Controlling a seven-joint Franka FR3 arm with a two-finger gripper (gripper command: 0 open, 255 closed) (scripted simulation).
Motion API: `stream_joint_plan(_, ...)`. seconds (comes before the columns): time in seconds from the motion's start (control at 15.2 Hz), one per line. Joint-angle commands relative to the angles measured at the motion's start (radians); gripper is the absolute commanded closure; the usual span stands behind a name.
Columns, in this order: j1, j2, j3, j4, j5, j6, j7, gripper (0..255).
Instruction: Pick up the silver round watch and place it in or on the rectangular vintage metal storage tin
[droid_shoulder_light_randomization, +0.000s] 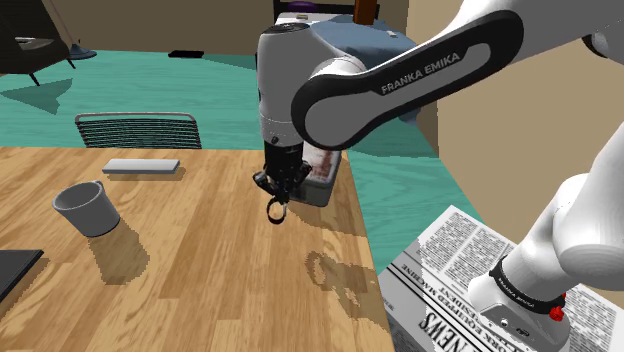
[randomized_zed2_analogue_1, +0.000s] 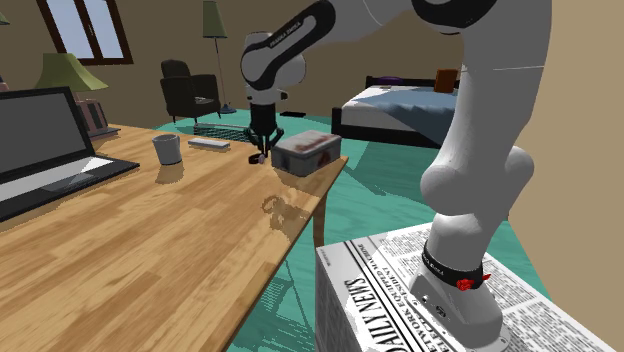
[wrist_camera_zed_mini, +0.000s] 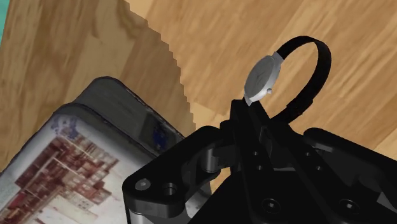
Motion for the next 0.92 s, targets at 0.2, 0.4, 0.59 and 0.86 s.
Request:
stream_joint_plan(0.2, -0.004, -0.029, 0.001, 0.035, 0.016, -0.061, -0.01, 255)
stream_joint_plan(0.4, -0.005, -0.042, 0.001, 0.062, 0.022, -0.1, -0.014, 255)
stream_joint_plan(0.59, -0.006, -0.052, 0.001, 0.091, 0.027, -0.138, -0.016, 255)
stream_joint_plan(0.86, -0.007, -0.063, 0.001, 0.133, 0.033, -0.19, -0.019, 255)
